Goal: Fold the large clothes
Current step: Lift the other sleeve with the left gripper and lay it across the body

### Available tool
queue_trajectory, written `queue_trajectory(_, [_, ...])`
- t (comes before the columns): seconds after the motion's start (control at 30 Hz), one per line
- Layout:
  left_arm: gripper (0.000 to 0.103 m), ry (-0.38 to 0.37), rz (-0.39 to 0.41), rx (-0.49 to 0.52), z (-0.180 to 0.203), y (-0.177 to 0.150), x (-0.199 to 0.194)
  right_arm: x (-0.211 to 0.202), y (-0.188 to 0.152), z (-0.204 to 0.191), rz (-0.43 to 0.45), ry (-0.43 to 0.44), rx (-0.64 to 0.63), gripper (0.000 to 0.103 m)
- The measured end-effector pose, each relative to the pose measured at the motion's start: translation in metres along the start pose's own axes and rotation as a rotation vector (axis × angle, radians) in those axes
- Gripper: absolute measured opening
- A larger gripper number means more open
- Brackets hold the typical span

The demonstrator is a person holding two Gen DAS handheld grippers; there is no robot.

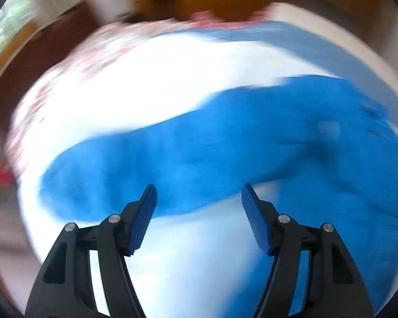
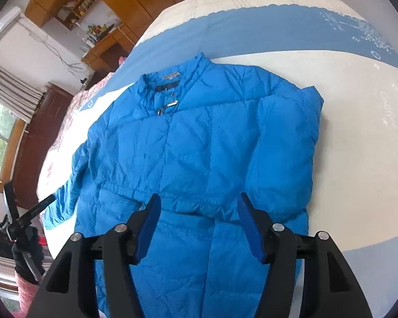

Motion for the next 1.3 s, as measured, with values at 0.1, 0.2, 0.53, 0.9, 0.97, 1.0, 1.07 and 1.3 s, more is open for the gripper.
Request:
queue_trajectory(0.1, [0.066, 0.095, -0.055, -0.168, -0.080, -0.017, 0.010, 0.006, 0.000, -0.003, -0.015, -0.016, -0.010, 0.060])
queue_trajectory(0.2, [0.066, 0.132, -0.097, -0.325, -0.138, -0.032, 0.019, 0.015, 0.001, -0.002, -0.032, -0.023, 0.001, 0.060])
queue_trajectory(0.53, [0.067, -0.016, -0.108, -0.635, -0.204, -0.028, 0.065, 0.032, 0.000, -0.003, -0.059, -0.057, -0.009, 0.060])
queue_trajectory(0.9, [0.017, -0.075, -0.004, -0.722, -0.215, -0.019, 0.054, 0.056, -0.001, 0.021, -0.100, -0.087, 0.049, 0.060])
queue_trajectory(0.97, [0.015, -0.073, -0.002, -0.712, -0.211, -0.018, 0.056, 0.066, -0.003, 0.026, -0.113, -0.083, 0.060, 0.060])
queue_trajectory(1.0, [0.015, -0.076, 0.004, -0.711, -0.210, -0.017, 0.055, 0.070, -0.004, 0.028, -0.115, -0.077, 0.066, 0.060])
queue_trajectory(1.07, [0.013, -0.090, 0.039, -0.696, -0.204, -0.012, 0.044, 0.072, -0.002, 0.029, -0.118, -0.073, 0.072, 0.060])
queue_trajectory(1.3, [0.013, -0.242, 0.283, -0.413, -0.110, 0.047, -0.059, 0.034, 0.001, 0.014, -0.048, -0.031, 0.055, 0.060])
Point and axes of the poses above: each gripper's, at about its wrist camera, not at the fingertips, and x roughly the way its jaws point, z to its right, y to its top, the point moved 6 cm from there along x, roughly the way its jaws point, and after that the axes turned 2 degrees about -x, right-handed, at the moved point
